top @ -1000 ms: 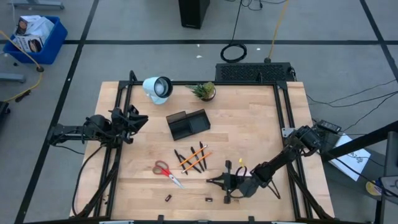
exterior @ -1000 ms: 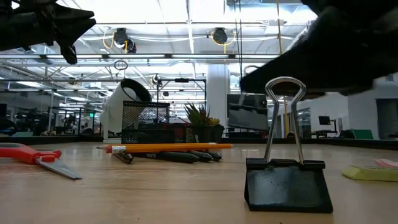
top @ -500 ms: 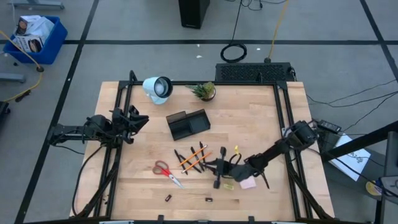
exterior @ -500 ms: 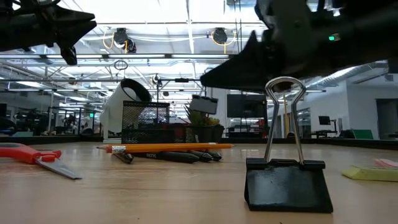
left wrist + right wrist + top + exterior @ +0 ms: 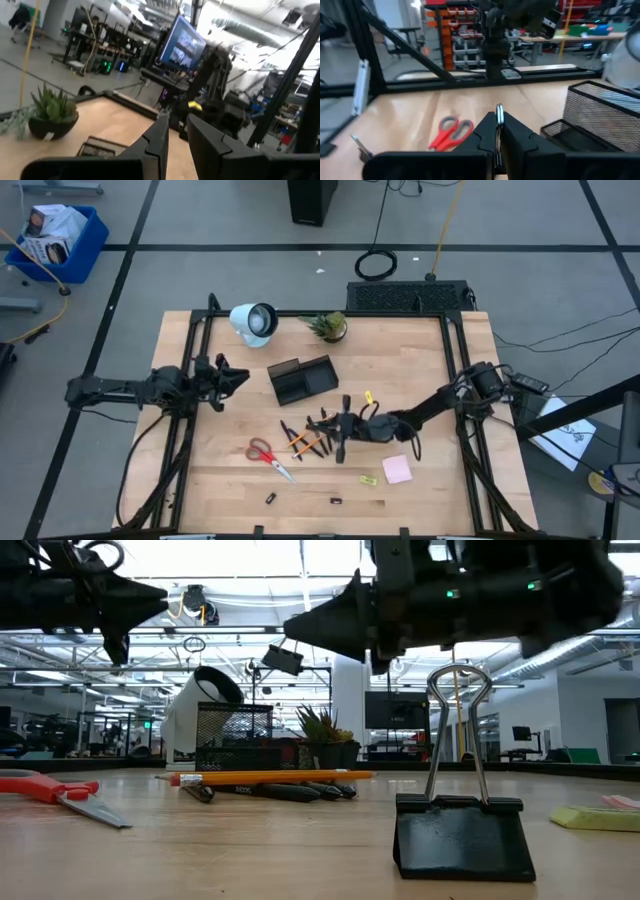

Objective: Pick and place office supplies into organizer
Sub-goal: Put the black binder clip into the black desk organizer

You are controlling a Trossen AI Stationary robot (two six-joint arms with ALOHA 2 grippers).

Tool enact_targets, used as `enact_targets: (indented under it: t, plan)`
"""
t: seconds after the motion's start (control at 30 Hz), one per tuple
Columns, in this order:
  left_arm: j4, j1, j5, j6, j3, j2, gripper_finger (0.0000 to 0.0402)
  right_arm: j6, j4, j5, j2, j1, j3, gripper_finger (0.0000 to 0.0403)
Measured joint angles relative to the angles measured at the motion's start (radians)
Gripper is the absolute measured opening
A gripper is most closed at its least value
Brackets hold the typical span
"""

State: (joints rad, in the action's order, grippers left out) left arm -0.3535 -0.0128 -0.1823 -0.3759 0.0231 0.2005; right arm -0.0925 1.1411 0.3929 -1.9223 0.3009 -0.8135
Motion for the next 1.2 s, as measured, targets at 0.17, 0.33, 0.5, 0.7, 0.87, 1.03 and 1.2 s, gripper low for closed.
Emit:
enact_targets:
  t: [0.17, 0.33, 0.5, 0.7, 0.87, 1.03, 1.2]
  plan:
    - [-0.115, -0.016, 0.054, -0.026, 0.0, 0.141, 0.0075, -0.104, 0.0, -0.141, 0.013, -0.065, 0.0, 0.0008]
    - [-0.258, -0.051, 0.095, -0.026, 0.0, 0.31, 0.0076, -0.135, 0.0, -0.235, 0.025, -0.1, 0.0, 0.0008]
    - [-0.424, -0.086, 0.077, 0.0, 0.0, 0.475, 0.011, -0.132, -0.001, -0.241, 0.049, -0.12, 0.0, 0.0008]
    - [-0.547, -0.101, 0.048, -0.029, 0.002, 0.638, 0.0165, -0.132, 0.001, -0.241, 0.074, -0.14, 0.0, 0.0008]
    - [-0.546, -0.101, 0.043, -0.053, 0.081, 0.76, 0.0185, -0.131, 0.007, -0.24, 0.074, -0.163, 0.0, 0.0008]
    - [-0.529, -0.101, 0.051, -0.025, 0.165, 0.846, 0.0186, -0.124, -0.006, -0.215, 0.074, -0.193, 0.0, 0.0008]
    - [-0.531, -0.1, 0.051, 0.002, 0.195, 0.827, 0.0186, -0.106, -0.08, -0.134, 0.074, -0.217, 0.0, 0.0008]
